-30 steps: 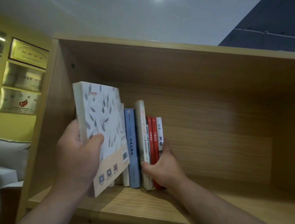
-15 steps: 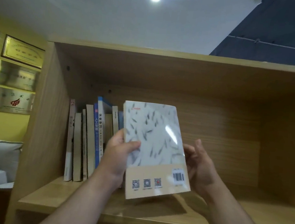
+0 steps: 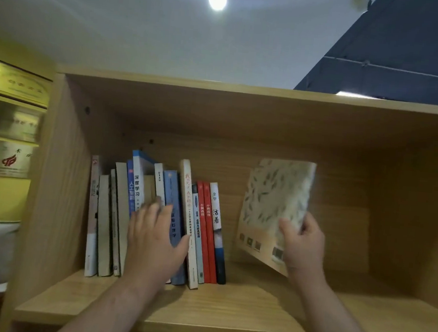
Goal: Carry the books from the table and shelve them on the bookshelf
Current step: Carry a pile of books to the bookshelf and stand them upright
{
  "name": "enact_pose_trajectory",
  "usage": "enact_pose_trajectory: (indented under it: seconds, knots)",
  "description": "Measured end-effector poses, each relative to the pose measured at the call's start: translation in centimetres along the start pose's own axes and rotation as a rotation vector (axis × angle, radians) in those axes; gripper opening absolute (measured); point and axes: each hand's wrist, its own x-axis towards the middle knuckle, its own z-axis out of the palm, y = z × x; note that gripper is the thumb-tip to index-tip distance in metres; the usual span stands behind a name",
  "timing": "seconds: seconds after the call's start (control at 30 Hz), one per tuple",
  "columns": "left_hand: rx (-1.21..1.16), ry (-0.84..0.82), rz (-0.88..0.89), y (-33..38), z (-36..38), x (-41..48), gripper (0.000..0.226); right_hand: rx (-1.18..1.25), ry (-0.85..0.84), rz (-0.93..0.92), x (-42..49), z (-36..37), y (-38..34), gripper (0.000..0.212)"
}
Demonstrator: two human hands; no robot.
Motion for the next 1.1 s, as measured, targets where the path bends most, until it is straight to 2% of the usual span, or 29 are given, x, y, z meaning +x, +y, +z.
enact_pose_trajectory:
  seconds: [0.13,0.2,0.3,0.4,0.47,0.63,0.7,0.8,0.87,0.97,1.1]
  knots:
    - [0.014,0.014,0.005,-0.2,-0.3,0.4,0.076,-0.291,-0.260,0.020,-0.7,5.3,1.1,0.017]
    - [0.020,0.014,0.023,-0.4,-0.8,0.6,0.071,-0.361,-0.354,0.015,-1.3,7.3,1.5,0.015]
    - [0.017,0.000,0.081,-1.8,-1.4,0.8,0.062,-0.309,-0.433,0.034,-1.5,8.5,2.4,0.019]
    - [0.024,-0.024,0.138,-3.7,-1.6,0.9,0.062,-0.156,-0.567,0.170,-1.6,8.5,3.6,0.022]
    - [-0.001,-0.036,0.086,-4.3,-1.5,0.7,0.066,-0.090,-0.610,0.242,-1.5,8.4,4.0,0.019]
    - [-0.191,0.061,-0.082,-4.5,-1.4,0.3,0.060,-0.193,-0.652,0.255,-1.2,8.0,3.7,0.021]
    - [-0.255,0.063,-0.080,-5.0,-1.4,0.2,0.055,-0.312,-0.585,0.191,-1.5,8.1,3.2,0.042]
    - [-0.358,0.099,-0.085,-5.5,-1.4,0.3,0.047,-0.735,-0.453,-0.159,-3.1,9.7,1.0,0.090]
    - [-0.407,0.139,-0.084,-5.4,-1.4,0.2,0.043,-0.911,-0.482,-0.308,-4.6,12.1,0.1,0.115]
    - [-0.366,0.177,0.023,-5.1,-1.9,0.3,0.045,-1.052,-0.467,-0.348,-5.4,14.6,1.0,0.130]
    - [-0.064,0.120,0.253,-4.9,-3.4,3.6,0.051,-1.047,-0.438,-0.315,-5.1,14.9,1.2,0.139]
